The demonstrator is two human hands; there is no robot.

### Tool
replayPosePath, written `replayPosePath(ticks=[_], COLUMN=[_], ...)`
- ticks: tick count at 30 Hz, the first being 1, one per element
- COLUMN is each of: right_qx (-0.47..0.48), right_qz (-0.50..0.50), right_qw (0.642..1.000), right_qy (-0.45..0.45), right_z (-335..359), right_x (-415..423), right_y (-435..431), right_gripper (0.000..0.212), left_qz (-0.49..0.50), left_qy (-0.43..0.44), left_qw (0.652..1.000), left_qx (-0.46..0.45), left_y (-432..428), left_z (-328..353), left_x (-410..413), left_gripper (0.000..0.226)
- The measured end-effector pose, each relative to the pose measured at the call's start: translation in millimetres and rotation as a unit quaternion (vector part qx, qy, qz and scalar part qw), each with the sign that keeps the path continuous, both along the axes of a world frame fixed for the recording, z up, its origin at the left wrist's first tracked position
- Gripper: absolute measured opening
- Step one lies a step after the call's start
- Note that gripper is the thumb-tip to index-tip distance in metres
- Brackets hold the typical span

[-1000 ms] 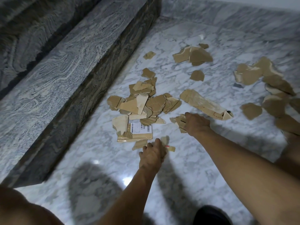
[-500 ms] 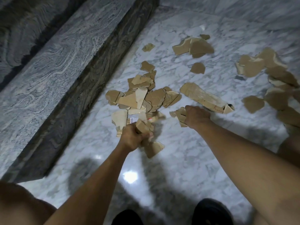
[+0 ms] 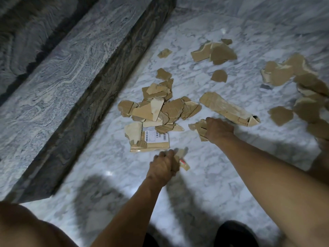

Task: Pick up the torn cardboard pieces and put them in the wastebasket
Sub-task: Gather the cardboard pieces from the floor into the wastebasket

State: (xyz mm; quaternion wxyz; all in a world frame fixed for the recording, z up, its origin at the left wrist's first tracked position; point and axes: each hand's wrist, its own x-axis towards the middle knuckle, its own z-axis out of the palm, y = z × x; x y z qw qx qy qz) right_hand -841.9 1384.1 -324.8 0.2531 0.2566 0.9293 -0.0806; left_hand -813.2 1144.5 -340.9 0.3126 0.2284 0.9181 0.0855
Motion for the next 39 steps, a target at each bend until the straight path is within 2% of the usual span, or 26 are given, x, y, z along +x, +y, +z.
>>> replayPosePath(ticks=[3, 7, 9, 10, 13, 14, 19, 23, 25, 28, 29, 31, 32, 33, 34, 35, 36, 39], right_qx=[0.001, 0.015, 0.026, 0.030, 0.040, 0.044, 0.053, 0.065, 0.065, 0.063, 0.063, 0.063, 0.064, 0.066, 0.067, 0.069, 0.073, 0.034], right_qz=[0.003, -0.001, 0.005, 0.008, 0.020, 0.024, 0.030, 0.038, 0.037, 0.031, 0.028, 0.025, 0.026, 0.026, 0.027, 0.033, 0.043, 0.097], right_qw=[1.000, 1.000, 1.000, 1.000, 0.999, 0.998, 0.996, 0.994, 0.994, 0.995, 0.995, 0.996, 0.996, 0.996, 0.996, 0.996, 0.994, 0.989], right_qy=[0.003, -0.001, -0.002, 0.003, 0.022, 0.026, 0.063, 0.076, 0.078, 0.075, 0.071, 0.058, 0.053, 0.049, 0.049, 0.055, 0.068, 0.109], right_z=[-2.6, -4.4, -6.6, -7.9, -12.8, -14.5, -19.9, -17.4, -16.5, -15.9, -15.8, -14.9, -14.7, -15.5, -17.0, -18.8, -21.7, -28.7], right_x=[-0.7, -3.8, -4.4, -3.7, -1.1, -0.3, 3.8, 9.8, 11.7, 10.4, 8.7, 4.8, 2.9, 2.2, 2.4, 4.3, 7.5, 18.2], right_y=[0.8, -0.5, -1.1, -0.8, -0.2, -0.3, -0.9, -6.6, -8.6, -8.7, -8.2, -7.7, -7.5, -7.6, -7.9, -7.0, -5.9, 1.7], right_gripper=[0.038, 0.038, 0.036, 0.035, 0.030, 0.029, 0.023, 0.026, 0.029, 0.028, 0.027, 0.027, 0.028, 0.027, 0.026, 0.025, 0.024, 0.033], left_qz=[0.057, 0.175, 0.247, 0.276, 0.244, 0.235, 0.273, 0.295, 0.321, 0.395, 0.389, 0.309, 0.249, 0.182, 0.106, 0.043, 0.011, 0.005], left_qy=[-0.088, -0.055, -0.025, -0.008, 0.043, 0.064, 0.080, 0.117, 0.080, -0.049, -0.083, -0.130, -0.143, -0.129, -0.091, -0.040, -0.004, 0.053], left_qw=[0.988, 0.961, 0.956, 0.955, 0.966, 0.966, 0.959, 0.933, 0.916, 0.860, 0.856, 0.896, 0.927, 0.960, 0.988, 0.998, 0.997, 0.996], left_qx=[0.114, 0.205, 0.159, 0.106, -0.069, -0.087, 0.019, 0.171, 0.227, 0.320, 0.331, 0.292, 0.244, 0.166, 0.062, -0.030, -0.081, -0.077], left_y=[-8.9, -42.7, -62.0, -69.4, -79.1, -77.9, -66.4, -64.6, -67.6, -76.9, -78.7, -76.4, -73.9, -71.2, -68.6, -65.7, -63.7, -56.8], left_z=[2.8, 6.1, 4.4, 2.0, -10.1, -14.9, -14.2, 12.6, 25.7, 44.8, 48.3, 51.8, 50.8, 46.0, 37.3, 27.9, 16.8, 6.3], left_x=[-7.6, -66.0, -104.2, -123.5, -155.3, -156.7, -144.1, -134.6, -136.2, -144.5, -148.4, -149.8, -147.8, -144.9, -140.7, -134.6, -127.6, -111.8], left_gripper=[0.064, 0.050, 0.046, 0.053, 0.068, 0.068, 0.060, 0.049, 0.055, 0.073, 0.068, 0.039, 0.034, 0.042, 0.061, 0.080, 0.093, 0.094])
